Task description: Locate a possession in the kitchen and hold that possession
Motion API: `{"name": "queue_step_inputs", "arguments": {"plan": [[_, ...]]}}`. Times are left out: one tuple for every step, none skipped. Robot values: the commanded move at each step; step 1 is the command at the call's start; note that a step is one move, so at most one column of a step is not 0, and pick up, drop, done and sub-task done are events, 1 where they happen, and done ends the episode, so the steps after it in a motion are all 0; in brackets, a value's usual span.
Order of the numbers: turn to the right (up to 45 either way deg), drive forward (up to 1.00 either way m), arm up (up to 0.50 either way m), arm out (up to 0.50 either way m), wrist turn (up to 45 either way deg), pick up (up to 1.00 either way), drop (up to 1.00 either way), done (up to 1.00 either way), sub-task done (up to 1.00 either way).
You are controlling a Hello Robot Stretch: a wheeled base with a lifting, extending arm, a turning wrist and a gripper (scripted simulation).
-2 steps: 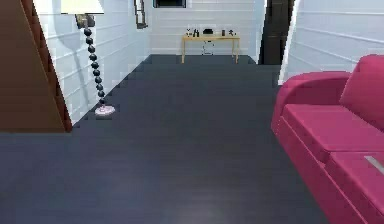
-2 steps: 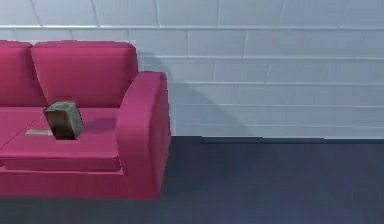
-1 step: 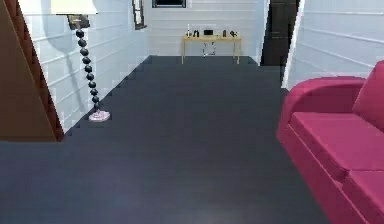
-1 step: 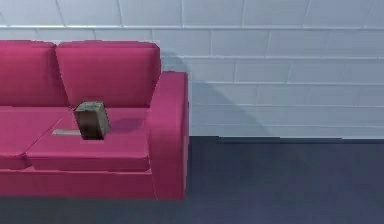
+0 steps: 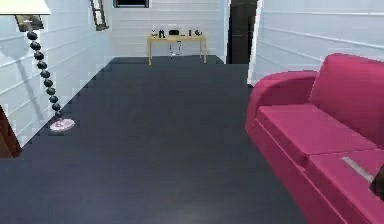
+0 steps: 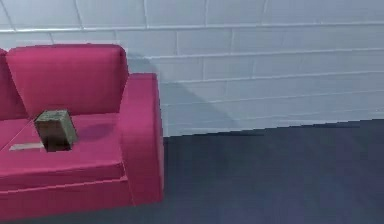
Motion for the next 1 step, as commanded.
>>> {"name": "queue_step_inputs", "arguments": {"plan": [[0.0, 1.0, 0.0, 0.0, 0.0, 0.0, 0.0, 0.0, 0.0]]}}
